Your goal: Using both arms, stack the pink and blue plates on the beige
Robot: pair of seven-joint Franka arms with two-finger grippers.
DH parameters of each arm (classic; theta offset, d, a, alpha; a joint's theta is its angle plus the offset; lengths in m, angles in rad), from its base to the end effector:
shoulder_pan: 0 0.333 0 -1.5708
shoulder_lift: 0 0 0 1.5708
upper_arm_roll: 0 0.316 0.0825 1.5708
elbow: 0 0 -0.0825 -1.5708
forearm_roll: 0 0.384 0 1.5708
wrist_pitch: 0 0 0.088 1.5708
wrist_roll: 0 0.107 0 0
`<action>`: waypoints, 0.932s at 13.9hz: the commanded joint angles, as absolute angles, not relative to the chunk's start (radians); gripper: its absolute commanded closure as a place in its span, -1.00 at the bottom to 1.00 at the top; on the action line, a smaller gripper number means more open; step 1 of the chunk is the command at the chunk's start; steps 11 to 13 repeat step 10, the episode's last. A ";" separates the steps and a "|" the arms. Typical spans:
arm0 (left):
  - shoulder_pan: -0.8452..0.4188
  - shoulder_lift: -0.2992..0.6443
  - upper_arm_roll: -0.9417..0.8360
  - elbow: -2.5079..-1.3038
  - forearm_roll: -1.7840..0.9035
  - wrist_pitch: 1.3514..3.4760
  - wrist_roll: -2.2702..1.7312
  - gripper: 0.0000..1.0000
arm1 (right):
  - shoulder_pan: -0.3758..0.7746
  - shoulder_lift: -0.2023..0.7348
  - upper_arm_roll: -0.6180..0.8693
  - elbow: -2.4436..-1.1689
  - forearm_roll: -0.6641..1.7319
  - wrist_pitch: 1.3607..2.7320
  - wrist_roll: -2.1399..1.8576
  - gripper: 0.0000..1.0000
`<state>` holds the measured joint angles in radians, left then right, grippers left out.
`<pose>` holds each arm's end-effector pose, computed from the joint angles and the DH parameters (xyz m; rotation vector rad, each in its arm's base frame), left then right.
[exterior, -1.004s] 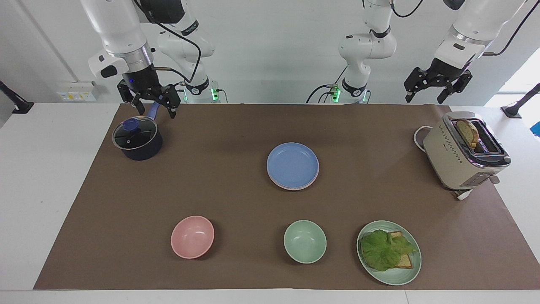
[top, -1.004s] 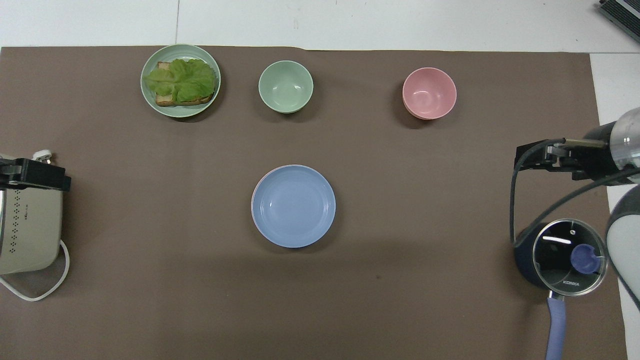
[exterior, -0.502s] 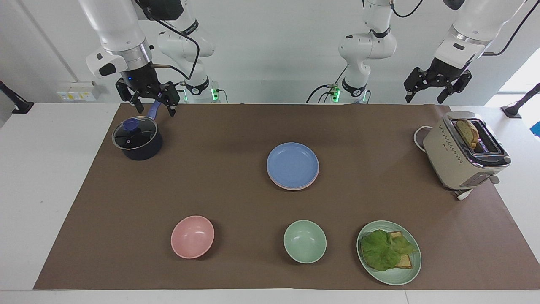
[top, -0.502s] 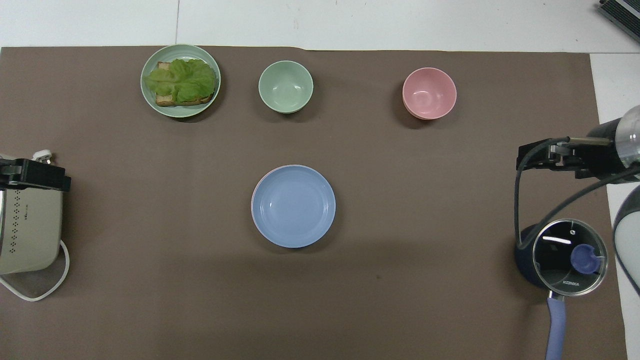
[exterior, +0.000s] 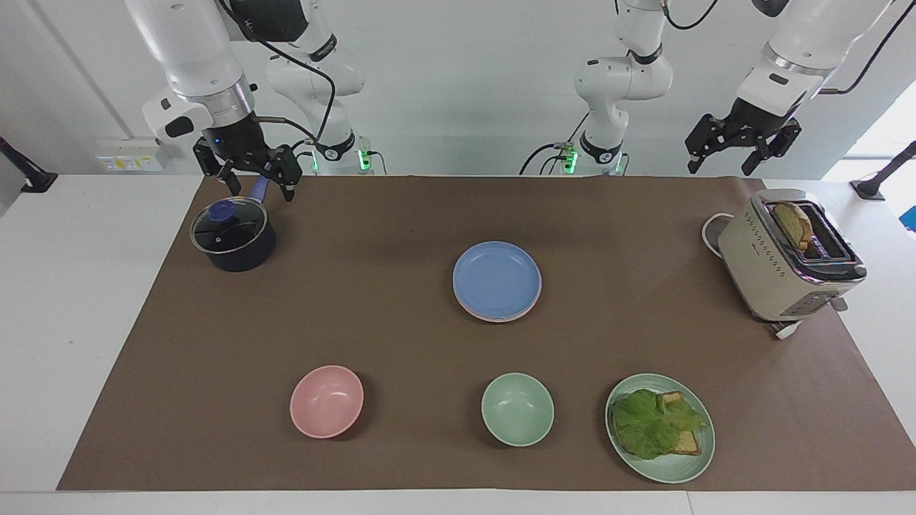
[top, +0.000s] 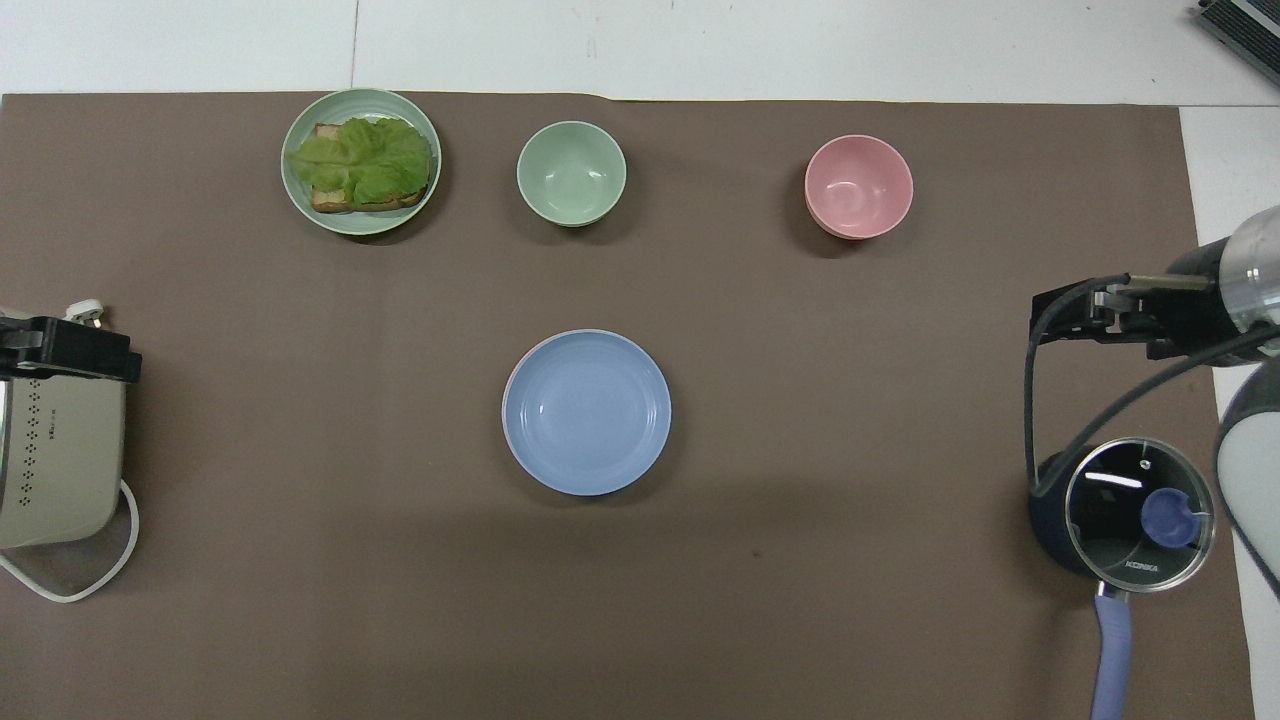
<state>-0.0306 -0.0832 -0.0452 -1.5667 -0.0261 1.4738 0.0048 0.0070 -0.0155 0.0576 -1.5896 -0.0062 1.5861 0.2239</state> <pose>0.5165 -0.0434 0.6626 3.1170 -0.1292 -0.0165 0.5500 0.0352 0.6255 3.1263 -0.2494 0.0202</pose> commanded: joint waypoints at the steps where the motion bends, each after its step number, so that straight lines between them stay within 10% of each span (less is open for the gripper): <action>1: -0.026 -0.104 -0.044 -1.582 -0.035 1.462 0.002 -1.00 | 0.015 -0.005 0.051 -1.557 -0.028 1.562 0.198 -1.00; 13: -0.026 -0.104 -0.044 -1.582 -0.035 1.462 0.002 -1.00 | 0.011 -0.020 0.052 -1.571 -0.018 1.554 0.170 -1.00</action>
